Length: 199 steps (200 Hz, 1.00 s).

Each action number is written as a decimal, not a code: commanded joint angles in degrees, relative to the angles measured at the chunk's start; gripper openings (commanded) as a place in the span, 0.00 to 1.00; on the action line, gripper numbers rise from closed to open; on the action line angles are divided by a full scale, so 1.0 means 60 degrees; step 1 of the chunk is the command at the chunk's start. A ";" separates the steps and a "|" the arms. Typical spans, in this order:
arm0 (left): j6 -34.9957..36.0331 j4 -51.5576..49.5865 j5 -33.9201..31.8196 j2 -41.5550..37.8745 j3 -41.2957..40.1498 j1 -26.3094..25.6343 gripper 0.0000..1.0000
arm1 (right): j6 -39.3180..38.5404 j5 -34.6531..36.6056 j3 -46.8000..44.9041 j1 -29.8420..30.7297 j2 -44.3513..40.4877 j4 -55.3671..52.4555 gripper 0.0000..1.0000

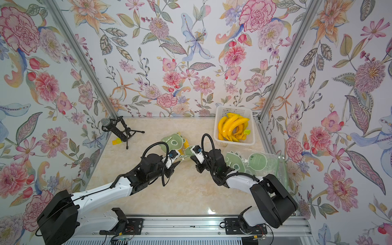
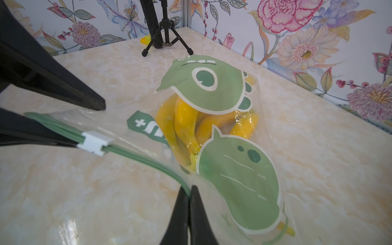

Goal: Open the zip-top bag and take out the banana
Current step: Move the zipper food storage bag to the center of the board, then unzip the zipper on the zipper food storage bag.

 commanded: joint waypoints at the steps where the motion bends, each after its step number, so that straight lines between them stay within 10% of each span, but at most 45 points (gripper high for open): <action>1: 0.0240 0.0172 0.0034 0.0250 0.0405 -0.0107 0.28 | 0.0140 -0.0286 -0.0047 0.0011 -0.0047 0.0145 0.00; 41: 0.0206 -0.0066 0.0241 0.0532 0.0650 -0.0100 0.12 | 0.0133 -0.0303 -0.0031 0.0025 -0.0044 0.0099 0.02; 116: 0.0113 -0.0079 0.0770 0.0431 0.0484 -0.0100 0.05 | -0.0446 -0.1124 -0.0456 0.0047 -0.1074 0.0472 0.44; 199: 0.0175 -0.0086 0.1113 0.0504 0.0514 -0.0130 0.05 | -0.0849 -0.2282 0.0779 0.0304 -0.0375 -0.0365 0.38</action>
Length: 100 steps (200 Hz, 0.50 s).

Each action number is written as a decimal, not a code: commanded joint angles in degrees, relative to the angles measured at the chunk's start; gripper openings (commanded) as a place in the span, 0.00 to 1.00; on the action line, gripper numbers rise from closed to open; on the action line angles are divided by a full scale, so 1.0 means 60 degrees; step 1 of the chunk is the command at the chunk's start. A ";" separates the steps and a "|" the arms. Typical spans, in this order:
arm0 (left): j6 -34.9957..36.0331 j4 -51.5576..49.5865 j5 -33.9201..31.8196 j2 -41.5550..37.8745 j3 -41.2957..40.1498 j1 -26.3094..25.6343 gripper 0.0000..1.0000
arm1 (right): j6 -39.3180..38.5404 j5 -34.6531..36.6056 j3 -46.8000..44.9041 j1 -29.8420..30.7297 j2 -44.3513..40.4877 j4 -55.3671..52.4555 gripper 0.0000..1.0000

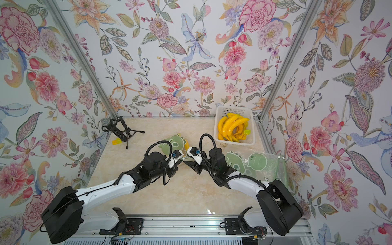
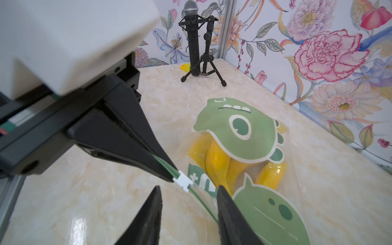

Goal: Open the zip-top bag and take out the banana
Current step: Unzip the zipper on the zipper food storage bag.

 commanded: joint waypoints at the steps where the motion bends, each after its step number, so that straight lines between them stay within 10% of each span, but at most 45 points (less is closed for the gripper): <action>1: 0.0037 0.0075 0.0278 0.0023 0.0131 -0.0122 0.05 | -0.0226 -0.0494 0.0409 0.0030 0.0284 -0.0181 0.38; 100: -0.0048 0.0208 0.0243 0.0045 0.0116 -0.0122 0.04 | -0.0178 -0.0594 0.0699 0.0330 0.0970 -0.0226 0.24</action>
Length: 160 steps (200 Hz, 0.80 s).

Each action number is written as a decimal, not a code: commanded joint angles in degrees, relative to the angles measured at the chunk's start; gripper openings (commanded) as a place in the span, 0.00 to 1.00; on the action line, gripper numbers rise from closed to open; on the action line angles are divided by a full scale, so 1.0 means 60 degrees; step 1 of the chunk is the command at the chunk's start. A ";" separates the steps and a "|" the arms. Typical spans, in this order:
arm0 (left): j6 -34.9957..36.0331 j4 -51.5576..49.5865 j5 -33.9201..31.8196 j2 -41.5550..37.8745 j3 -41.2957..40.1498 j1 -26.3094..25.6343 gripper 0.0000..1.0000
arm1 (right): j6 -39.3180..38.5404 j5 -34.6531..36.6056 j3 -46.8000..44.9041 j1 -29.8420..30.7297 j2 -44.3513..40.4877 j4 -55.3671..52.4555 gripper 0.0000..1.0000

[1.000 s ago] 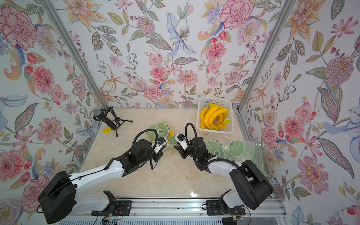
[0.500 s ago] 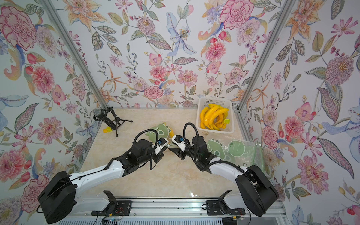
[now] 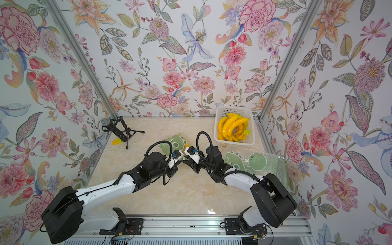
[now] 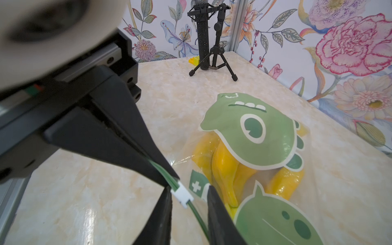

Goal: Open the zip-top bag and take out the banana
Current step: Unzip the zipper on the zipper food storage bag.

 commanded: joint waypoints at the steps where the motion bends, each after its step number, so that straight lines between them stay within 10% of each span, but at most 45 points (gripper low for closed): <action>1: -0.0046 0.0348 0.0326 0.0045 0.0109 -0.0126 0.04 | -0.0069 -0.0142 0.0284 0.0290 0.0197 -0.0051 0.24; 160: -0.0552 0.0699 -0.0962 -0.0727 -0.0281 0.0005 0.00 | -0.0069 0.2139 -0.0849 0.0104 -0.0303 -0.0164 0.04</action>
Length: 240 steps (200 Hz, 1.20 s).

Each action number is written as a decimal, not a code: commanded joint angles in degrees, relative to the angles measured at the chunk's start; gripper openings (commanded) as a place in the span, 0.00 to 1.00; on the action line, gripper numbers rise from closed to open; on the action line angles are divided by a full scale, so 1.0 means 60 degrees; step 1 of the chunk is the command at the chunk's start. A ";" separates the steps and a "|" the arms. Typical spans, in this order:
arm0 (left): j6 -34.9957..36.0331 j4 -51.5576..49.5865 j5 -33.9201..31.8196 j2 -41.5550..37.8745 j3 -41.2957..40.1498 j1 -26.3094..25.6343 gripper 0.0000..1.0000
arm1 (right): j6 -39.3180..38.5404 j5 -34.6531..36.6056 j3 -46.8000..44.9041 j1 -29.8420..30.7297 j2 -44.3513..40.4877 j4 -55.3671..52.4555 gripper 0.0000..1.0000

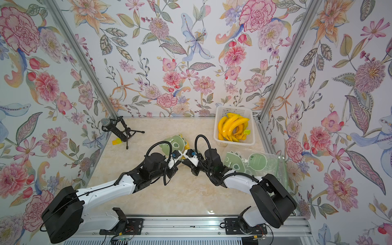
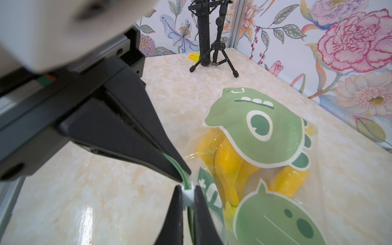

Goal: Open the zip-top bag and take out the banana
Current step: Unzip the zipper on the zipper food storage bag.

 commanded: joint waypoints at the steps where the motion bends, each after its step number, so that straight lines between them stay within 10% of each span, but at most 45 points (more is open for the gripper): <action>1: -0.0261 0.0628 -0.0622 -0.0634 -0.0113 0.0035 0.00 | -0.0065 0.1423 -0.0395 -0.0184 -0.0138 -0.0454 0.04; 140: -0.1825 0.0215 -0.2450 -0.3156 -0.0872 0.2298 0.00 | -0.0044 0.2564 -0.0817 -0.1002 -0.0562 -0.0811 0.05; 240: -0.2125 0.0281 -0.2694 -0.3826 -0.1321 0.2357 0.00 | 0.0803 0.2737 -0.0773 -0.1674 -0.0597 -0.0588 0.07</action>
